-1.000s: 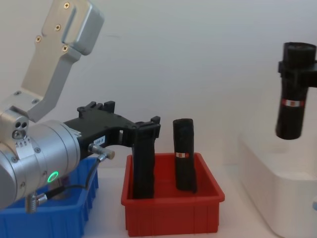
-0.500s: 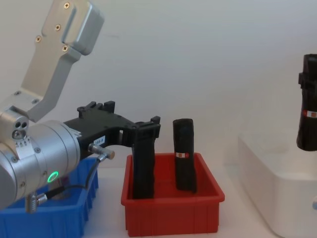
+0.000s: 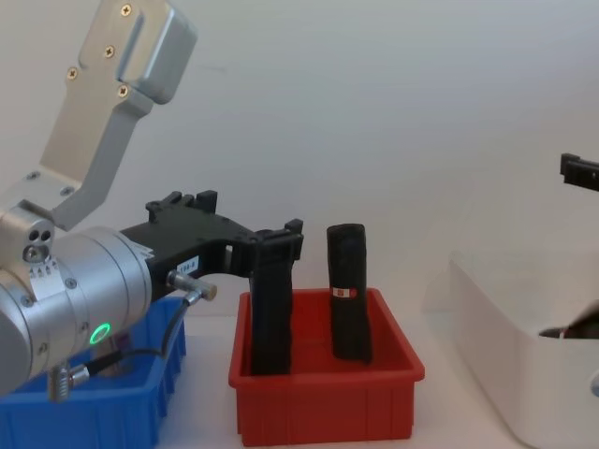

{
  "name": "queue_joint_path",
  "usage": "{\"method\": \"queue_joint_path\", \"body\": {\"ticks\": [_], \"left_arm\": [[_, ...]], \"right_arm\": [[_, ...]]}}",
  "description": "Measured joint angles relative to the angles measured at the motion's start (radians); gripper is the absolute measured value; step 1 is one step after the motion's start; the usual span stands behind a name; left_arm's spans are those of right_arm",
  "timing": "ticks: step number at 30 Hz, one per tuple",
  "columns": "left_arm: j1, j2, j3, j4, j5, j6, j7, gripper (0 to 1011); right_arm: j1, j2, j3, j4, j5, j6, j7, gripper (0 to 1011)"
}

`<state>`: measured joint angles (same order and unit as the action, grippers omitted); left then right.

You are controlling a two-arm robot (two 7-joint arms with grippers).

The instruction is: Pick the cotton swabs from the blue box and place them into the white box.

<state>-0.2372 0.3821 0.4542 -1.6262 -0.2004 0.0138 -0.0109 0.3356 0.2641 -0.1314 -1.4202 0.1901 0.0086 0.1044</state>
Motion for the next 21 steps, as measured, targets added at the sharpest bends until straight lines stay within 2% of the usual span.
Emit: {"method": "queue_joint_path", "body": {"ticks": [6, 7, 21], "left_arm": [[0.0, 0.0, 0.0, 0.0, 0.0, 0.0, 0.0, 1004], [0.0, 0.0, 0.0, 0.0, 0.0, 0.0, 0.0, 1004], [0.0, 0.0, 0.0, 0.0, 0.0, 0.0, 0.0, 1004]], "right_arm": [[-0.004, 0.002, 0.003, -0.001, 0.003, -0.001, 0.002, 952], [-0.005, 0.002, 0.004, -0.001, 0.003, -0.001, 0.002, 1002], [-0.012, 0.006, 0.01, -0.008, 0.006, -0.007, 0.004, 1002]]}}
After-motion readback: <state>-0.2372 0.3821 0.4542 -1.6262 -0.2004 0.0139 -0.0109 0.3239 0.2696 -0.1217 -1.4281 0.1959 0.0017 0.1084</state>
